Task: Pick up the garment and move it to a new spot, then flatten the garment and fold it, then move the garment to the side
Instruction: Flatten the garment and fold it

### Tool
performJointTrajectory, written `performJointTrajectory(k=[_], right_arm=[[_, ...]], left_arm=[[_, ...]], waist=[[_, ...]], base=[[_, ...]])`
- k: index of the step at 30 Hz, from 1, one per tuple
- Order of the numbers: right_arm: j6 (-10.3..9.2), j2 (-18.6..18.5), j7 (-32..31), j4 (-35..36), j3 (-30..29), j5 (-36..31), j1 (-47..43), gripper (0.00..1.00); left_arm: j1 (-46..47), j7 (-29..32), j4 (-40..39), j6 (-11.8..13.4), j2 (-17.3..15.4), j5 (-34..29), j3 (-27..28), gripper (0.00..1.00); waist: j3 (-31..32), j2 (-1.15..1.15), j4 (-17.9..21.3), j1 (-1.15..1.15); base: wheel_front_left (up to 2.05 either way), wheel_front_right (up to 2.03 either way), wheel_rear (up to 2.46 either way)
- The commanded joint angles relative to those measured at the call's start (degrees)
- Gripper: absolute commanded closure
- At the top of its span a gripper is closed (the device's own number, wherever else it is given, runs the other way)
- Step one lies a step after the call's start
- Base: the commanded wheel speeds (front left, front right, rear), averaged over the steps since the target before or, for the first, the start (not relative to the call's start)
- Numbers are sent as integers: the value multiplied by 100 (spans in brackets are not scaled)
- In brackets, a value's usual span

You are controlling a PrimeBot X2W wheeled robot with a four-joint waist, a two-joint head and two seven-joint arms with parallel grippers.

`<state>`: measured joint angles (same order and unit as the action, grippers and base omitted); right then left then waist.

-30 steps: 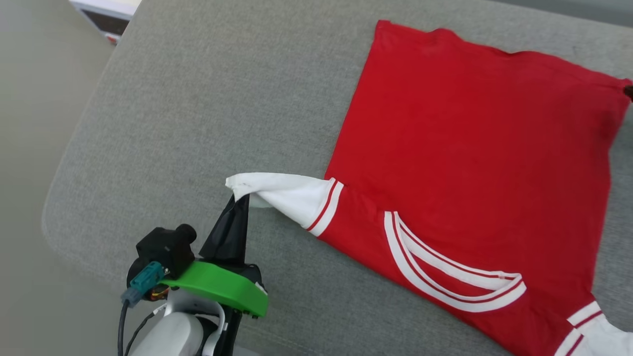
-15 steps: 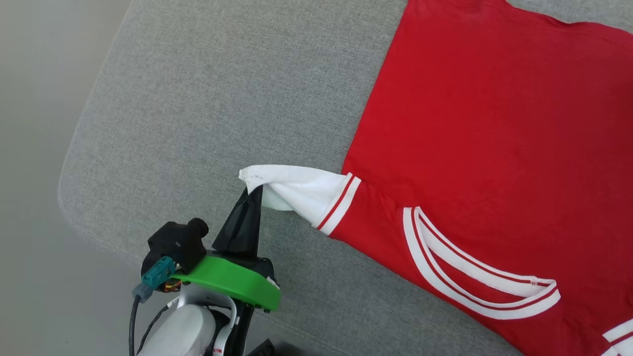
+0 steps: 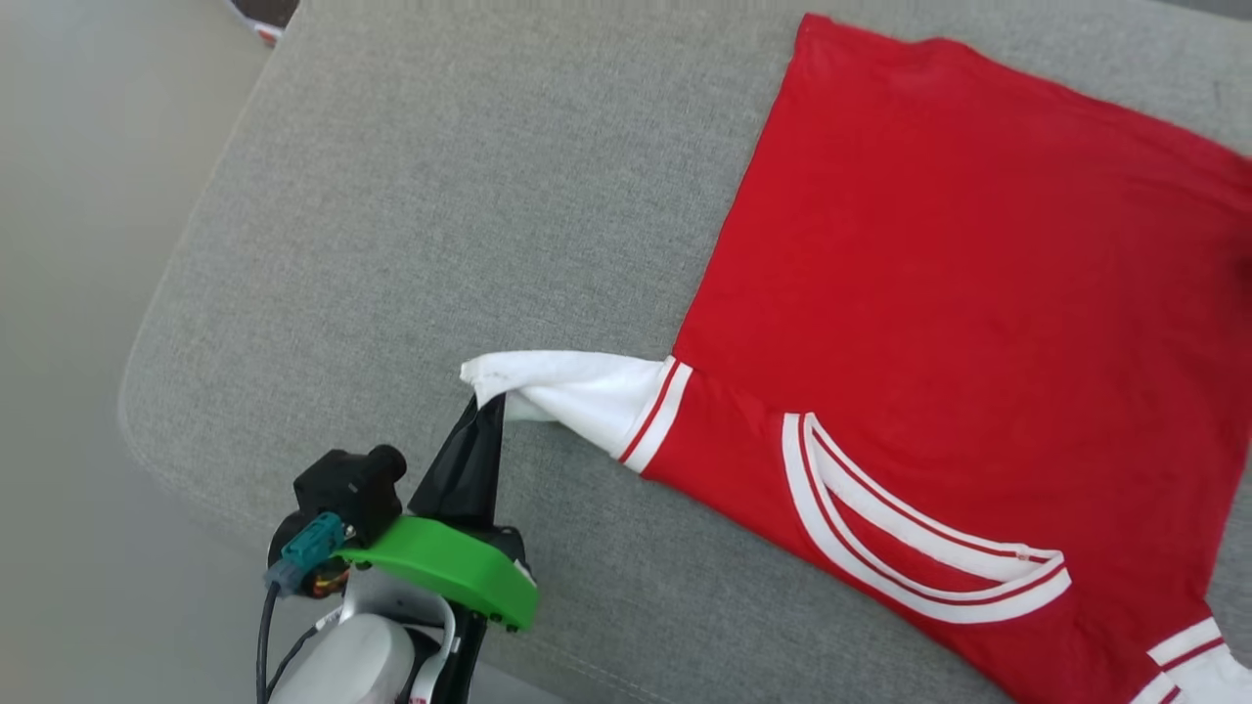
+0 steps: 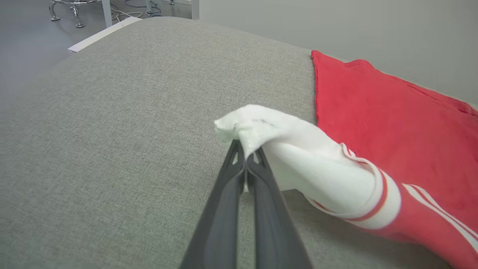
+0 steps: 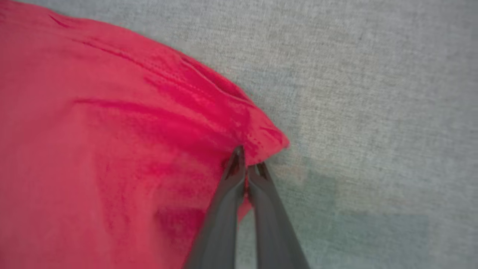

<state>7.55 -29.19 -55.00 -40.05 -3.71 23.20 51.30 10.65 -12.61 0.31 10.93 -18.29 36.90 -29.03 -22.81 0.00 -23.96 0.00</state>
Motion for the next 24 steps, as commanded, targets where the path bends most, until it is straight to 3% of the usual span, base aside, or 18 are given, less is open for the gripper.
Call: performJointTrajectory(k=[1, 12, 24], right_arm=[[-6, 21, 56, -45, -9, -9, -258, 100], [-6, 35, 631, 680, -131, 455, -1514, 100], [-6, 477, 1229, 2116, -704, 750, -3804, 100]], left_arm=[[-99, 28, 58, 41, -74, 34, 41, 100], [-516, 175, 179, 173, -429, 216, 255, 100], [-1027, 253, 173, 376, -737, 489, 588, 100]], waist=[[376, 0, 190, 0], [1106, 0, 920, 0], [1642, 0, 1912, 0]], base=[[0, 0, 0], [0, 0, 0], [0, 0, 0]])
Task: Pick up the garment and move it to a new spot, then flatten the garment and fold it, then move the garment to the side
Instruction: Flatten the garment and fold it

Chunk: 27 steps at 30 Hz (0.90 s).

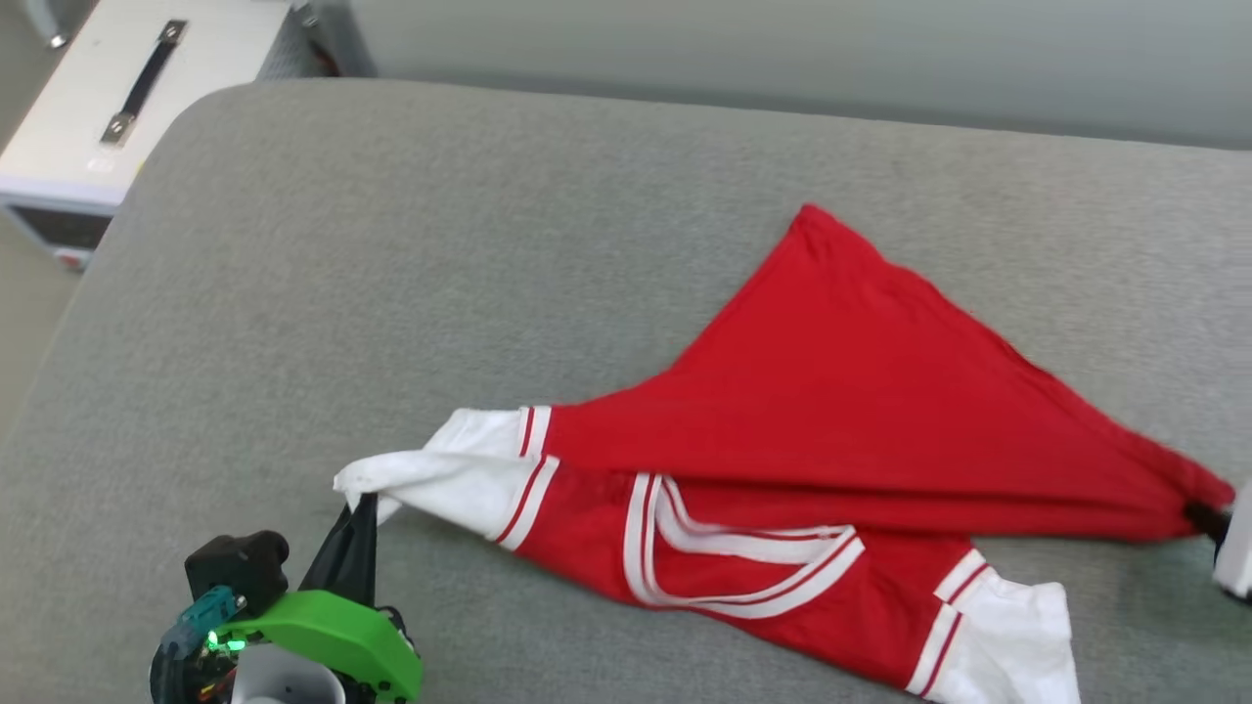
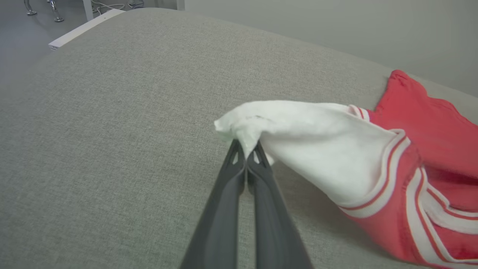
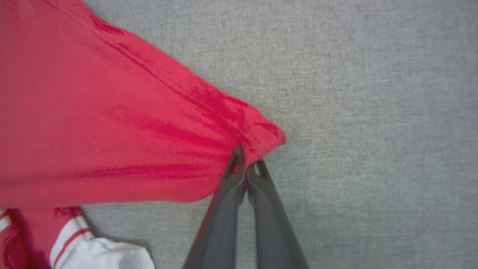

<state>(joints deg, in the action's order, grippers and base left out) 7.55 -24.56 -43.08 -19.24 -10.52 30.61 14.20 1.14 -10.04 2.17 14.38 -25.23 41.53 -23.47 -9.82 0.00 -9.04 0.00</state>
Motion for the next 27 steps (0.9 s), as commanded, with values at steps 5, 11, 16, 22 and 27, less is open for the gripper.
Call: performJointTrajectory(k=[5, 11, 16, 22, 27], right_arm=[[-6, 394, 68, 763, -358, -15, -1115, 100], [-6, 1080, 36, 1510, -890, -147, -2230, 100], [-6, 1723, -39, 1898, -1162, -306, -2941, 100], [-6, 2023, 159, 1946, -1141, -378, -3095, 18], [-6, 1998, 715, 2029, -971, -566, -2854, 0]], left_arm=[[-266, 25, 1, 101, -118, 118, 121, 100], [-377, 70, 20, 128, -155, 199, 155, 100], [-363, 85, 61, 118, -165, 220, 148, 100], [-331, 97, 91, 102, -151, 234, 118, 100], [-273, 128, 83, 95, -162, 225, 89, 100]], waist=[[487, 0, 670, 0], [533, 0, 813, 0], [533, 0, 845, 0], [524, 0, 868, 0], [500, 0, 857, 0]], base=[[0, 0, 0], [0, 0, 0], [0, 0, 0], [0, 0, 0], [0, 0, 0]])
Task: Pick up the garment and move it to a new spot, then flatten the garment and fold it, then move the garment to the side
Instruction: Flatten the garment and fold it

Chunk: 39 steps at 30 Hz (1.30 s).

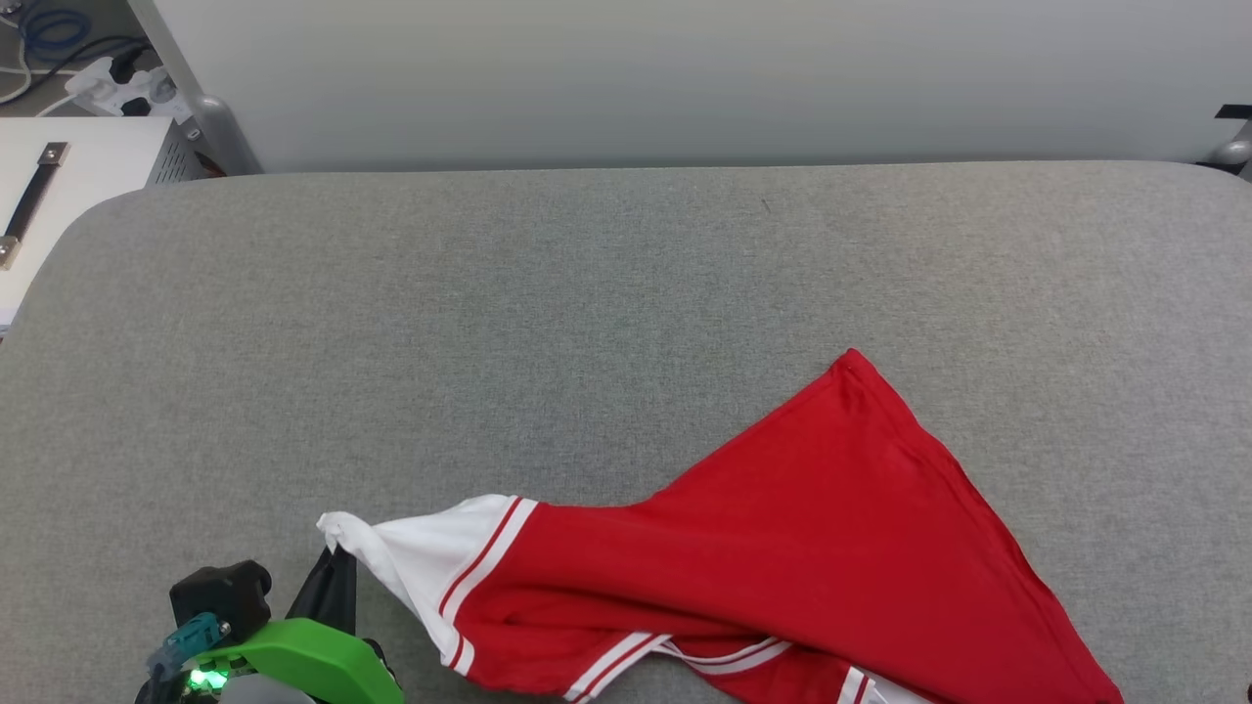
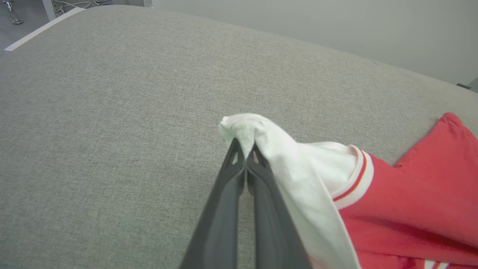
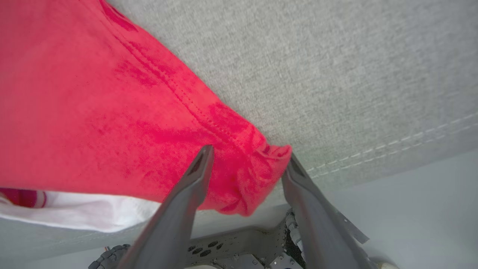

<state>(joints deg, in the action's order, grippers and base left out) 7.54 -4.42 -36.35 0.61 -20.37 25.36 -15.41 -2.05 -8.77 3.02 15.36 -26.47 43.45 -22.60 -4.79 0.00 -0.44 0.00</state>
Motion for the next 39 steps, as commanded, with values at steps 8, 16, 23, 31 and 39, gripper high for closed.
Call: performJointTrajectory(k=[8, 16, 23, 31, 39], right_arm=[[-5, -301, 1488, -13, 227, -256, 1031, 0], [-5, -875, 2382, -827, 888, -386, 2396, 0], [-5, -1476, 1705, -1458, 1696, 37, 3245, 0], [-5, -2130, 135, -1677, 2735, 913, 4095, 0], [-5, -2414, -511, -1816, 3635, 1252, 4673, 0]], left_arm=[[153, -34, -92, 39, 21, -21, -50, 100], [593, -18, -250, -12, 168, -213, -284, 100], [855, -86, -189, -105, 315, -295, -428, 100], [1047, -181, -57, -211, 423, -330, -513, 100], [1270, -266, 61, -316, 551, -353, -581, 100]], waist=[[-136, 0, -83, 0], [-563, 0, -445, 0], [-782, 0, -685, 0], [-1026, 0, -912, 0], [-1281, 0, -1087, 0]], base=[[0, 0, 0], [0, 0, 0], [0, 0, 0], [0, 0, 0], [0, 0, 0]])
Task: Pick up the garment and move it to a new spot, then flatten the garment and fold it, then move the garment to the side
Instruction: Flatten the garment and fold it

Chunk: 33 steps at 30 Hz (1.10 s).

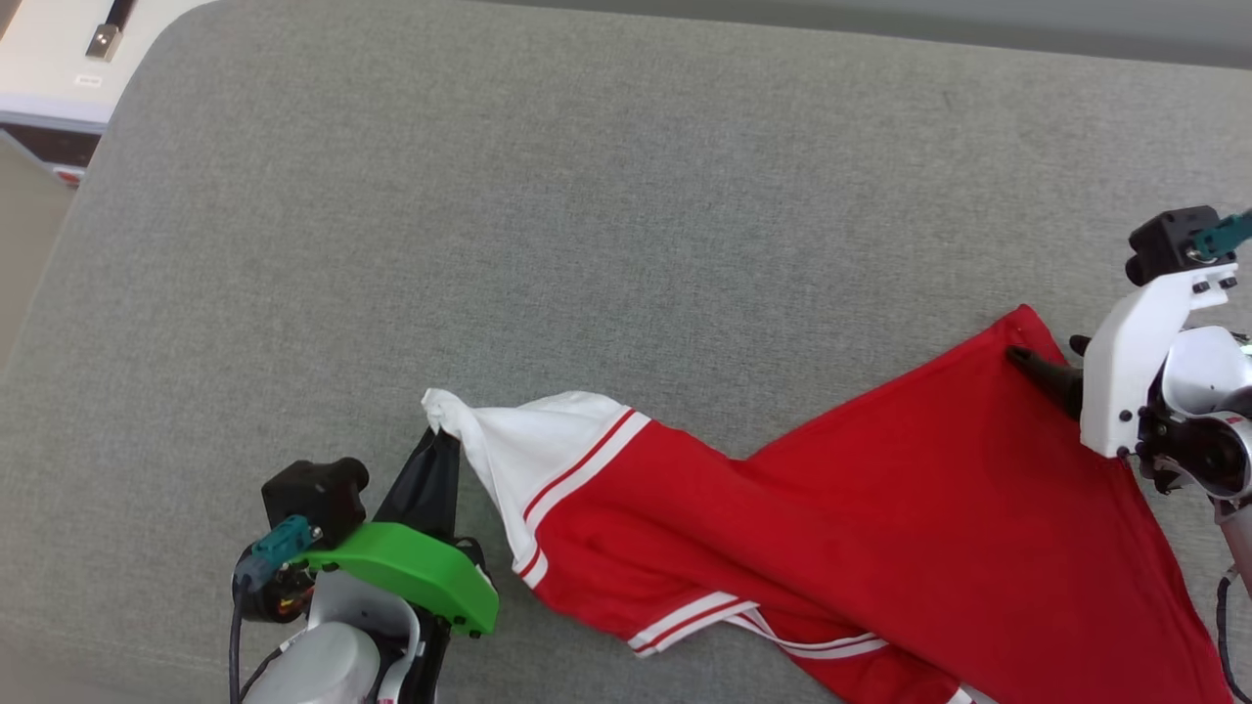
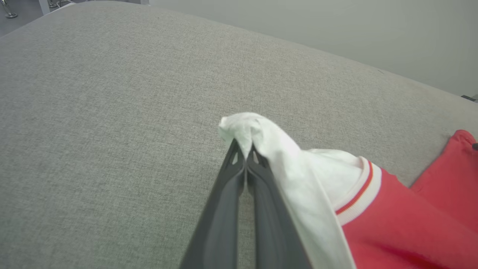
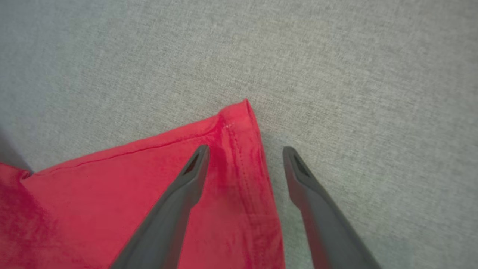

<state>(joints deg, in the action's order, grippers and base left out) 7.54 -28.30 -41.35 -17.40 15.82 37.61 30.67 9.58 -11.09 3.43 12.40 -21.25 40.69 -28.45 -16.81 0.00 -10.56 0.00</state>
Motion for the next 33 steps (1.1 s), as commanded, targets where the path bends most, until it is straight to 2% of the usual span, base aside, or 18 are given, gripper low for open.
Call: performJointTrajectory(k=[1, 8, 9, 10, 11, 17, 24, 25, 33], right_arm=[[-5, -48, -22, -54, 126, 79, 123, 0], [-5, -134, -482, -595, 793, 399, 166, 0], [-5, -134, -539, -652, 851, 443, 155, 21], [-5, -139, -595, -702, 917, 494, 152, 65], [-5, -140, -635, -738, 964, 542, 152, 100], [-5, -194, -555, -811, 1138, 760, 298, 100], [-5, -298, 123, -833, 984, 787, 653, 100], [-5, -330, 452, -892, 859, 734, 804, 100], [-5, -99, 1128, -1237, 549, 367, 1369, 100]], left_arm=[[135, -45, 28, -31, 44, -83, -6, 100], [235, -114, 99, -71, 106, -99, -20, 100], [237, -122, 111, -75, 111, -95, -18, 100], [240, -130, 125, -79, 117, -91, -17, 100], [244, -135, 137, -83, 122, -87, -16, 100], [270, -165, 226, -109, 129, -63, -1, 100], [365, -211, 285, -143, 40, -79, 87, 100], [578, -202, 292, -207, -67, -113, 147, 100], [1781, 151, 432, -505, -533, -229, 352, 100]], waist=[[-121, 0, -96, 0], [-235, 0, -150, 0], [-239, 0, -148, 0], [-243, 0, -147, 0], [-246, 0, -145, 0], [-164, 0, -121, 0], [124, 0, -73, 0], [246, 0, -28, 0], [467, 0, 340, 0]], base=[[0, 0, 0], [0, 0, 0], [0, 0, 0], [0, 0, 0], [0, 0, 0], [0, 0, 0], [0, 0, 0], [0, 0, 0], [0, 0, 0]])
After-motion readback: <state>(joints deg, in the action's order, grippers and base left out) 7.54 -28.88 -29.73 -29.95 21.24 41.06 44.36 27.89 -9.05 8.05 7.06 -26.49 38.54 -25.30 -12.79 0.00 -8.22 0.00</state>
